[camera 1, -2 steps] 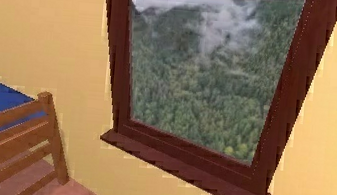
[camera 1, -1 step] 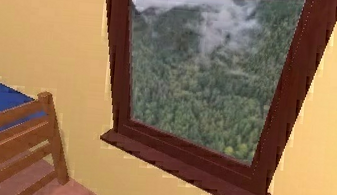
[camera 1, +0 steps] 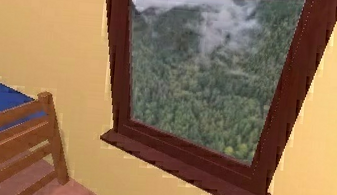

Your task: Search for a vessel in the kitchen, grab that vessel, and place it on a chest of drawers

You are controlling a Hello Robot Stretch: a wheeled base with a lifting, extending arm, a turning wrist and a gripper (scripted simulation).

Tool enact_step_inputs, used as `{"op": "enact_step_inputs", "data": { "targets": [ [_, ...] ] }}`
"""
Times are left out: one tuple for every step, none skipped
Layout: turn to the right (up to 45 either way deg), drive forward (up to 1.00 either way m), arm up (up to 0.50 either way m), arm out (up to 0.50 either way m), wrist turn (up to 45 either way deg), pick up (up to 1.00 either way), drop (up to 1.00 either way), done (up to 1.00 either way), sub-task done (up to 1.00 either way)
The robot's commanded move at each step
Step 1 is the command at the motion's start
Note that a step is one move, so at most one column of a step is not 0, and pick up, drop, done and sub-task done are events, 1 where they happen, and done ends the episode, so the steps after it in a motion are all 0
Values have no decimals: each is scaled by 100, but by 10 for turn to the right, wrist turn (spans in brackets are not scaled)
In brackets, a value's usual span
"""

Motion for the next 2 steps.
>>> {"op": "enact_step_inputs", "data": {
  "targets": [
    [0, 0, -26, 0, 0, 0, 0, 0, 0],
    [0, 0, 0, 0, 0, 0, 100, 0, 0]
  ]
}}
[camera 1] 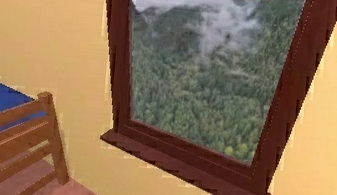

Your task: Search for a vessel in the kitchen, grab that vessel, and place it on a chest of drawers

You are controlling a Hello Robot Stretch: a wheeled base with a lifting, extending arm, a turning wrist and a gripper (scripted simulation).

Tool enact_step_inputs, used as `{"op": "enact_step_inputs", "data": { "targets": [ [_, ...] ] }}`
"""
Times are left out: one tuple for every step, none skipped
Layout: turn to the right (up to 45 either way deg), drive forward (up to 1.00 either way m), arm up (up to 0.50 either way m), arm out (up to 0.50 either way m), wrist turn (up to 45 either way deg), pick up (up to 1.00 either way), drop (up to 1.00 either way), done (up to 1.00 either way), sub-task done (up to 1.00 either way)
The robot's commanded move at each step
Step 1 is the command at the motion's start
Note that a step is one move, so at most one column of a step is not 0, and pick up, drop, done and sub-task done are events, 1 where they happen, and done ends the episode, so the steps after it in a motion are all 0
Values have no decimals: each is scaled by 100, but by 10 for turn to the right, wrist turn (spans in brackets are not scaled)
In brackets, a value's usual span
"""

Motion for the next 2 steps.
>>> {"op": "enact_step_inputs", "data": {
  "targets": [
    [0, 0, 0, -10, 0, 0, 0, 0, 0],
    [0, 0, 0, 0, 0, 0, 0, 100, 0]
  ]
}}
